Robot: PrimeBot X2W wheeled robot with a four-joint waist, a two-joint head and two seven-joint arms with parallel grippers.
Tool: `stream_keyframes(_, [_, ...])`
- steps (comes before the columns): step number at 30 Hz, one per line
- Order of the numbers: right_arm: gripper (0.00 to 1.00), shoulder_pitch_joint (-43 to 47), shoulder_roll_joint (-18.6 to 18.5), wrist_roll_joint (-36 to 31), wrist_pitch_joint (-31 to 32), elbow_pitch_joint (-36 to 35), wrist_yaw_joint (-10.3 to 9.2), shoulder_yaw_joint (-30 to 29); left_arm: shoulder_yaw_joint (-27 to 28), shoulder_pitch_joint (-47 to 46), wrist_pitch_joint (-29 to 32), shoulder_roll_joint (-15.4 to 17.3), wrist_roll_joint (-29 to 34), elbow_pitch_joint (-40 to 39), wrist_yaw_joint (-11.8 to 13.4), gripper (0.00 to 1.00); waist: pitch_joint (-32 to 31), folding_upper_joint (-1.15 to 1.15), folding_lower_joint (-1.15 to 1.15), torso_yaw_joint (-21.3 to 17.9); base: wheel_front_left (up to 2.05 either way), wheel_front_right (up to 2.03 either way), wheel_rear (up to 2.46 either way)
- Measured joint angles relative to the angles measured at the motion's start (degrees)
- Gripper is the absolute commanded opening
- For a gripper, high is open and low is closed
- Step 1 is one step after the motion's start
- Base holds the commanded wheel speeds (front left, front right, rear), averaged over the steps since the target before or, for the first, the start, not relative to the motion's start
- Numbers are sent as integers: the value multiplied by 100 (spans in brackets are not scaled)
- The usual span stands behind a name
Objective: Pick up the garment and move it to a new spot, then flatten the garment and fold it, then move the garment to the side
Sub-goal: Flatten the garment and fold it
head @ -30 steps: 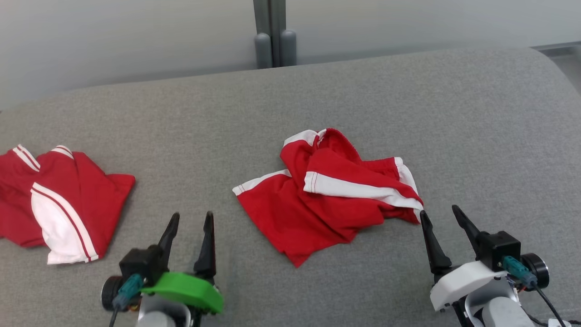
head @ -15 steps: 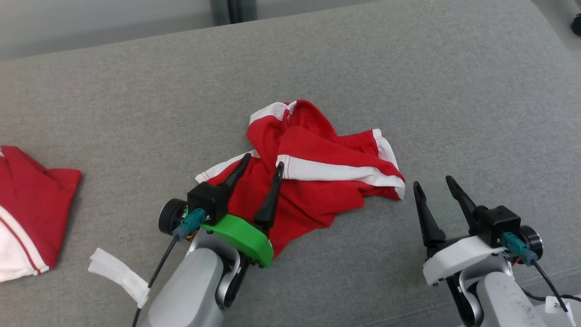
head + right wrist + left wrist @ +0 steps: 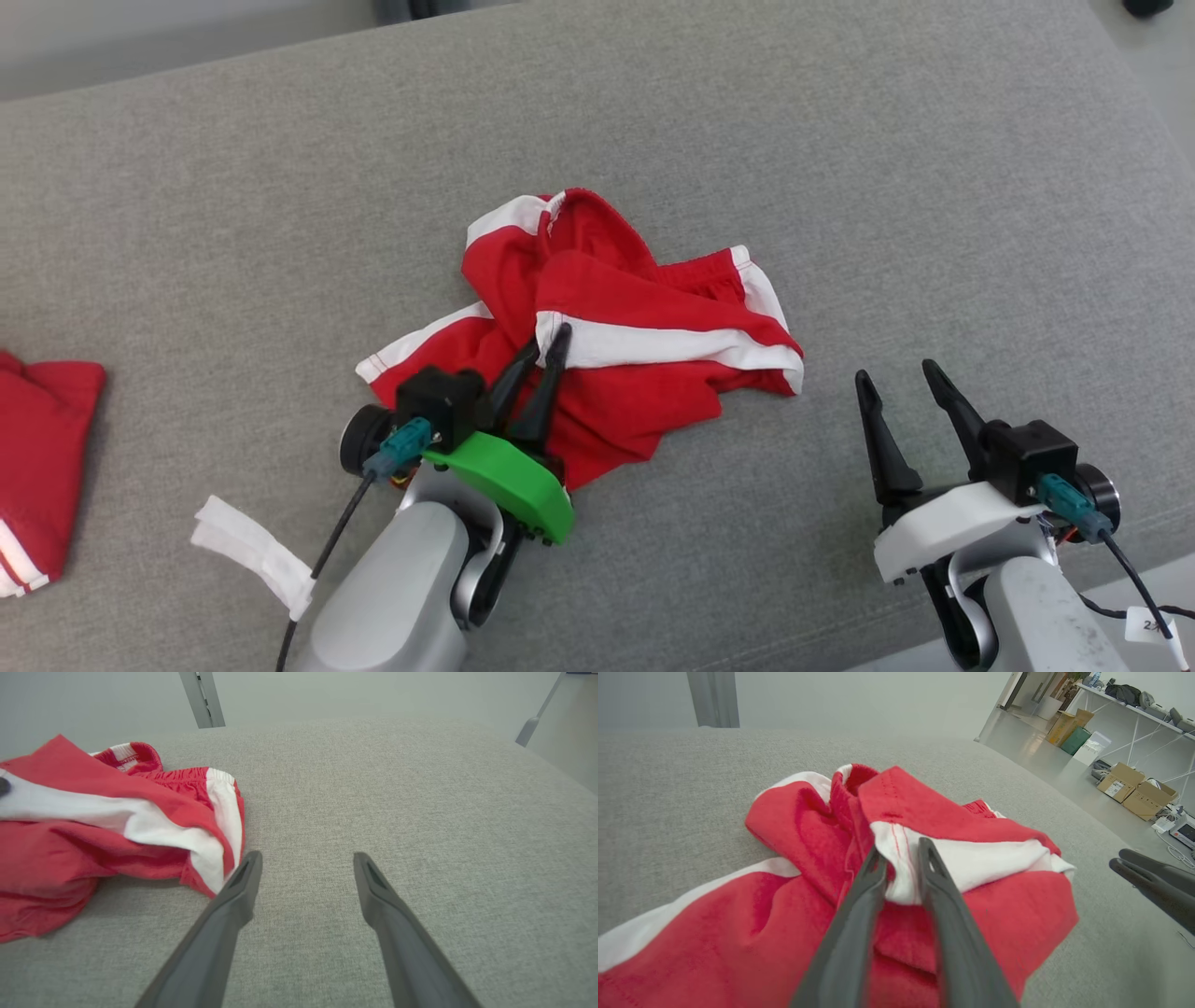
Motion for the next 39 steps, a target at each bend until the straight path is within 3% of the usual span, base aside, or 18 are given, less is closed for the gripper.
stream_keyframes(5, [100,65,1,-43,0,58,0,-79,147,161,0,2,4,-334,0,0,-168,0,0,120,0,0,0])
stream_keyframes(11, [100,365,-1,-132,0,118,0,-288,964,715,-1,3,123,-1147,0,0,-483,0,0,399,0,0,0])
stream_keyframes(23, [100,655,2,-121,0,155,0,-178,2029,1980,-1,9,482,-737,163,0,-1229,0,0,1069,0,0,0])
stream_keyframes(24, [100,661,2,-121,-1,154,0,-167,2097,2054,0,11,502,-652,182,12,-1278,0,0,1109,0,0,0])
stream_keyframes(25, [100,666,1,-121,0,152,0,-154,2156,2117,0,11,505,-593,191,84,-1324,0,0,1145,0,0,0])
stream_keyframes(26, [100,676,1,-121,0,147,0,-141,2223,2151,0,8,573,-584,224,100,-1363,0,0,1174,0,0,0])
stream_keyframes(31, [100,703,1,-123,0,126,0,-68,2637,2274,-1,10,794,-805,463,100,-1443,0,0,1217,0,0,0])
stream_keyframes(39, [100,525,3,-222,0,136,0,96,2592,2332,-1,9,800,-944,486,100,-1267,0,0,1224,0,0,0])
